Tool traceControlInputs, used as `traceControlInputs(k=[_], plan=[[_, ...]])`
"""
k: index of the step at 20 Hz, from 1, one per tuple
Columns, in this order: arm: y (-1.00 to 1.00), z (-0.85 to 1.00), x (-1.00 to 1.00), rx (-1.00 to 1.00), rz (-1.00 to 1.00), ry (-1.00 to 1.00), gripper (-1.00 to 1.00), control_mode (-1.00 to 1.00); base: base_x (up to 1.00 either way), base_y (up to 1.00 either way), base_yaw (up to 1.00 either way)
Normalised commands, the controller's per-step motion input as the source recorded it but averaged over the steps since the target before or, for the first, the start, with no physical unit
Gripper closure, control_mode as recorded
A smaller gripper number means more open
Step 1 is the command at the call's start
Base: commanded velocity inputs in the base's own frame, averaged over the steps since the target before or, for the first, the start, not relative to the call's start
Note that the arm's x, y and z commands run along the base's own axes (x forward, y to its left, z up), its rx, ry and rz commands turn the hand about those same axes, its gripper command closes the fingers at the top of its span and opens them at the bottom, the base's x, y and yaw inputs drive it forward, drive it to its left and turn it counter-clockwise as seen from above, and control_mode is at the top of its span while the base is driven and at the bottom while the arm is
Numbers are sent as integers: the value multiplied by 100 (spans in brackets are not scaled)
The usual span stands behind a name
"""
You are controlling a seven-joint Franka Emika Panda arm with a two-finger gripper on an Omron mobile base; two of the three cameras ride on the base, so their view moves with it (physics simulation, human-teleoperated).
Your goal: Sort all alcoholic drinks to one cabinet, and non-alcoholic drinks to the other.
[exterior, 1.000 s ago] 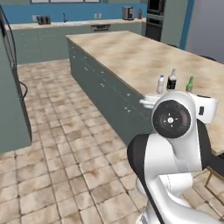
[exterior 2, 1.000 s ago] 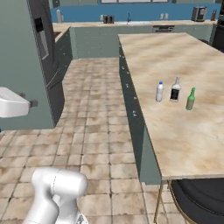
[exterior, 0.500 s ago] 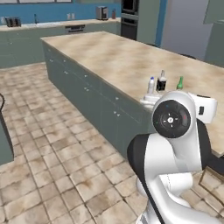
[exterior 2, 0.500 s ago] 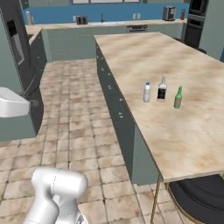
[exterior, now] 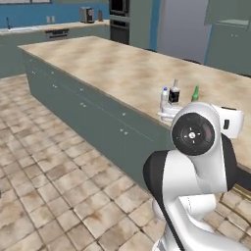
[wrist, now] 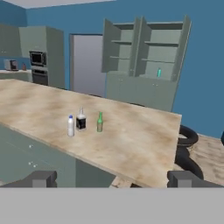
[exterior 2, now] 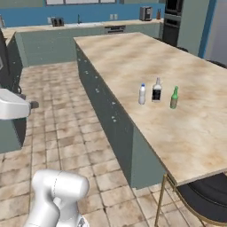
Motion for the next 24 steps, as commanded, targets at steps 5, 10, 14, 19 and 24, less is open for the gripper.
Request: traceControlInputs(k=[5, 10, 14, 19, 24], plan=[[0, 0, 0, 0, 0, 0, -100, 100, 29, 56, -29], [0, 0, 0, 0, 0, 0, -100, 100, 27, 48, -29], [0, 0, 0, 0, 0, 0, -100, 100, 26, 42, -28], [0, 0, 0, 0, 0, 0, -100, 100, 25, 46, -28], [0, 0, 0, 0, 0, 0, -100, 100, 27, 55, -28]])
